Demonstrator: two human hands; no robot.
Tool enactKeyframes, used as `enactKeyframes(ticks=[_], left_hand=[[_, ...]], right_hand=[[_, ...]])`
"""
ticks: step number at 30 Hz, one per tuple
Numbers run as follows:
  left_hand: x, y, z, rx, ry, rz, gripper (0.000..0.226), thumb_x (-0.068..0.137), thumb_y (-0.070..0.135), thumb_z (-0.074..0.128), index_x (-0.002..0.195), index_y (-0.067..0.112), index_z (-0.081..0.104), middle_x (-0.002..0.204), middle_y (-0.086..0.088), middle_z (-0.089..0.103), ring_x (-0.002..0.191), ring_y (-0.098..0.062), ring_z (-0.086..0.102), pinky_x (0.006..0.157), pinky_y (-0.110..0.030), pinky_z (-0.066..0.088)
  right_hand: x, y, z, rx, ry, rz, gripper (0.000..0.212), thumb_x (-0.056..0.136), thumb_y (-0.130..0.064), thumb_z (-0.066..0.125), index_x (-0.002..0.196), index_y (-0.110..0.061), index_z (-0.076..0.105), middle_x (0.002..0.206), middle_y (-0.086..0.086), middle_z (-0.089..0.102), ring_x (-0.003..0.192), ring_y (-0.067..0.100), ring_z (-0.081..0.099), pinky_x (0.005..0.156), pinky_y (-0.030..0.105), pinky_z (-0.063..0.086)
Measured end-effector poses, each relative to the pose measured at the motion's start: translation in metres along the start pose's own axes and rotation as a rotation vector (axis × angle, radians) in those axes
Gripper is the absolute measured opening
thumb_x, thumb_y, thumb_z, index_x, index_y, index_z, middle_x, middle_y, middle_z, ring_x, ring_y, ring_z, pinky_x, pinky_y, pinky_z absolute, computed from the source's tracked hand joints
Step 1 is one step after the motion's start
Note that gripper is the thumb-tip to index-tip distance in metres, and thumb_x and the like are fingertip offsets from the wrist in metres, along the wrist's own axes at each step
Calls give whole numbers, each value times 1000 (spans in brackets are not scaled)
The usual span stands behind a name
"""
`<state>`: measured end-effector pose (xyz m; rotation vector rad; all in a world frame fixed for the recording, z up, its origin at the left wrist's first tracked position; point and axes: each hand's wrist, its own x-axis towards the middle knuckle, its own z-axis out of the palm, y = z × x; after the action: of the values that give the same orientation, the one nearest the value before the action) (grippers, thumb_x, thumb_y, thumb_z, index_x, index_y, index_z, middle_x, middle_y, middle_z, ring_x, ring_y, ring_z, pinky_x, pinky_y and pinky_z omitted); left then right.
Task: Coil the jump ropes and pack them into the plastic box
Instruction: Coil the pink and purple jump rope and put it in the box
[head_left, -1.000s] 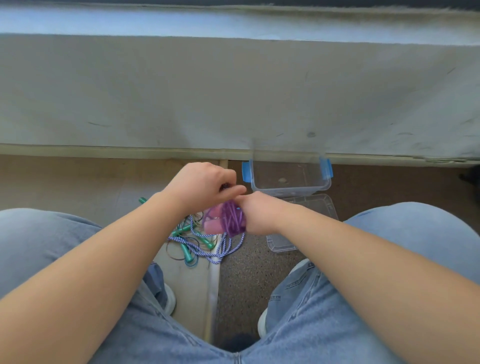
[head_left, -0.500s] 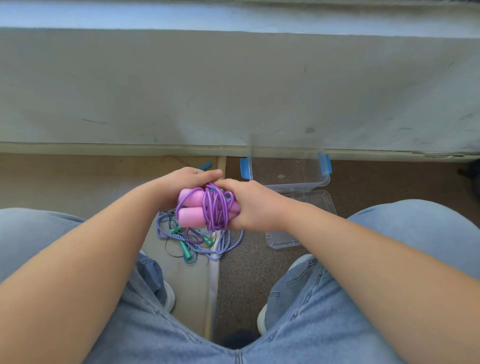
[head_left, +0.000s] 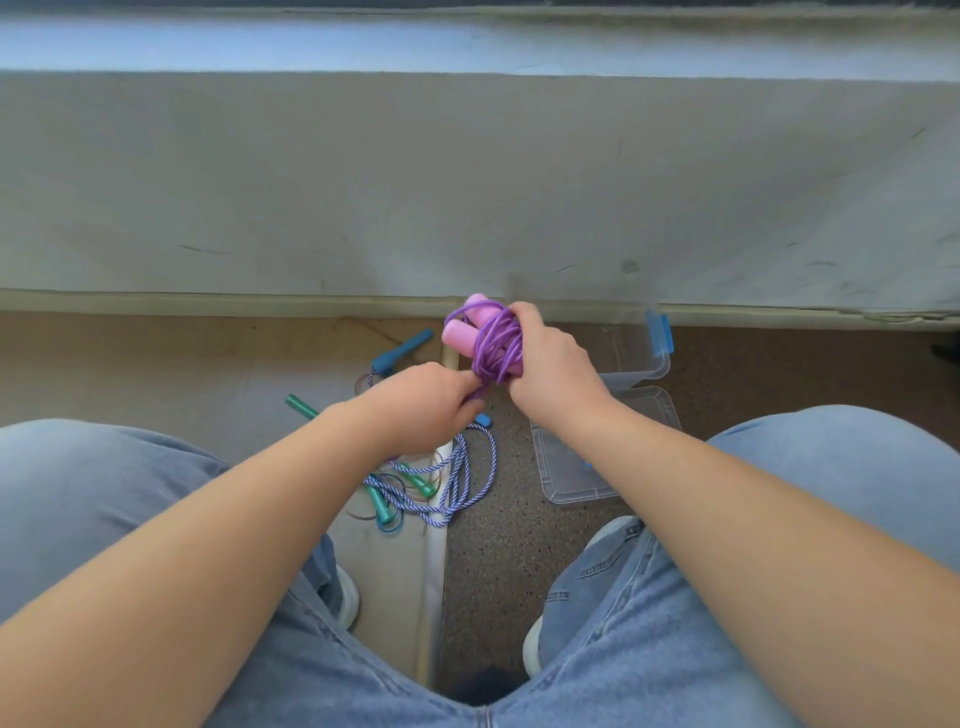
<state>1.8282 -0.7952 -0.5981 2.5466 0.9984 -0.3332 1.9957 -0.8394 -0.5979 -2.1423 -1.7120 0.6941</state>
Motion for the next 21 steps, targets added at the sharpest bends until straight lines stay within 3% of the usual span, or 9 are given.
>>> enactKeyframes(ticks=[3,7,10,13,18,21], left_hand=[[-2,-5,-15,243,139,72,26,99,46,44,108,28,61,86,-4,66,72,-27,55,61,-32,38],[-5,-20,-32,91,350,128,25,90,55,59,85,33,69,70,7,67,67,-24,61,56,-31,46],[-6,-30,-34,72,596,146,44,92,60,49,70,24,62,55,4,59,52,-27,55,48,-32,46],[-5,-32,-33,79,806,97,48,92,57,48,69,18,64,52,-1,59,49,-31,57,44,-33,47],[-6,-34,-28,100,959,55,50,92,54,54,58,17,57,48,1,53,44,-27,53,42,-27,40],[-8,-31,-26,98,1027,39,40,89,56,61,68,21,65,69,4,58,58,-20,58,46,-27,42]], right_hand=[[-3,1,2,-120,-31,5,69,84,-5,60,144,-17,27,108,20,63,99,45,62,79,44,47],[-5,0,-4,-187,-92,-2,78,86,-4,59,151,-22,19,112,22,64,100,45,63,78,45,50],[-11,-9,-5,-144,-185,-126,77,86,-8,60,150,-28,22,109,20,66,92,41,64,78,45,55],[-17,-19,-3,-56,-256,-250,75,86,-22,68,149,-30,27,107,13,69,94,35,64,77,39,53],[-19,-20,-12,91,-318,-265,101,66,-50,88,149,-37,31,106,-12,65,101,14,61,82,26,47],[-20,-20,-16,113,-318,-282,101,63,-64,85,147,-40,35,98,-20,61,89,5,58,74,19,42]])
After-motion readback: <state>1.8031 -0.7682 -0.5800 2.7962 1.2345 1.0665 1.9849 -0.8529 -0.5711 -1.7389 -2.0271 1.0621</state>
